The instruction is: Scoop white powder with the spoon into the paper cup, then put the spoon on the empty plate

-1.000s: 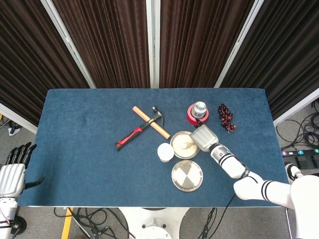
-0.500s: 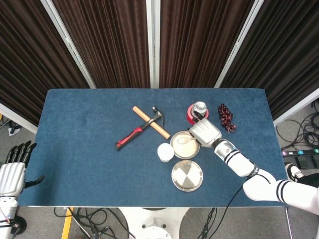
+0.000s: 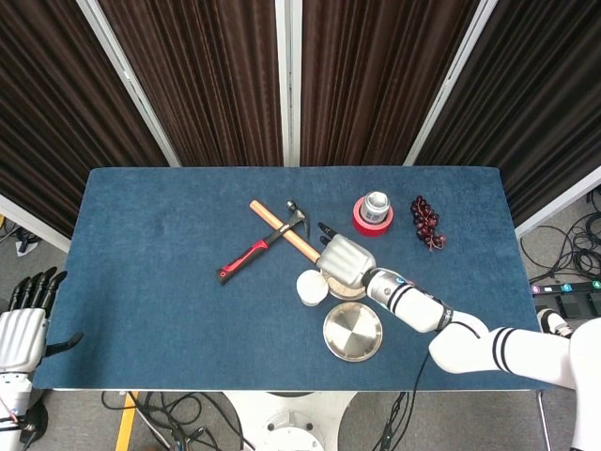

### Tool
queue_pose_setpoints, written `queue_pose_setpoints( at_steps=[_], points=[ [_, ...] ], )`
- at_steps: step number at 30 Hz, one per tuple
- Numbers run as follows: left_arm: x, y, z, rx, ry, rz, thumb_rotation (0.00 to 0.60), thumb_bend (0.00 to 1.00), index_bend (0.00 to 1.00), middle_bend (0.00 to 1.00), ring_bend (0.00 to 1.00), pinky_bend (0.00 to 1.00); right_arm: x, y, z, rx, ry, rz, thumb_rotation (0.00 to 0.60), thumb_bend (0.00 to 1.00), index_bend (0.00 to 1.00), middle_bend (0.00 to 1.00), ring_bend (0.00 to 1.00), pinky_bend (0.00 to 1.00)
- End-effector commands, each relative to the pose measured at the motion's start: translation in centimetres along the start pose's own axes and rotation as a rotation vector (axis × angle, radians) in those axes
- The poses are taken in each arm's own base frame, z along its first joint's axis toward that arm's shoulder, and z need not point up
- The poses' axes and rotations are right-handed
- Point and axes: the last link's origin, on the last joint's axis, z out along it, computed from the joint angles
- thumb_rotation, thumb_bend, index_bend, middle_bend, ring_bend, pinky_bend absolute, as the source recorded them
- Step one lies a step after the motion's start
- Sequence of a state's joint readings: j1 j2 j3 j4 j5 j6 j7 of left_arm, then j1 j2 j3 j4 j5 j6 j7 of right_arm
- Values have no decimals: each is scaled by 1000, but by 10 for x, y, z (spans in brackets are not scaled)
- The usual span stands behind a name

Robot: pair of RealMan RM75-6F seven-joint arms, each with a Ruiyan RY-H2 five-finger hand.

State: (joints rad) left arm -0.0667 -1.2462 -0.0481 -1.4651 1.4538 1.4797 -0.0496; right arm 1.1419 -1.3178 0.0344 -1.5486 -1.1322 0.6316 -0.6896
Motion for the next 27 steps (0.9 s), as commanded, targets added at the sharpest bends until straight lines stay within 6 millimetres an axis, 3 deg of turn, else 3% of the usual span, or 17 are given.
queue_pose_setpoints(
  at_steps=[1, 12, 27],
  points=[
    [-1, 0, 0, 2, 0, -2, 600, 94, 126, 143, 51, 31, 7, -17, 12, 45, 3, -196, 600, 327, 609, 596, 211, 0],
    [-4, -3, -2, 1, 5, -15, 600, 93, 126, 143, 51, 31, 20, -41, 16, 80, 94, -668, 600, 327, 608, 591, 211, 0],
    [-8, -9, -7, 1, 15, -30, 600, 94, 126, 143, 51, 31, 28, -51, 5, 41, 140, -847, 600, 327, 608, 594, 211, 0]
  ],
)
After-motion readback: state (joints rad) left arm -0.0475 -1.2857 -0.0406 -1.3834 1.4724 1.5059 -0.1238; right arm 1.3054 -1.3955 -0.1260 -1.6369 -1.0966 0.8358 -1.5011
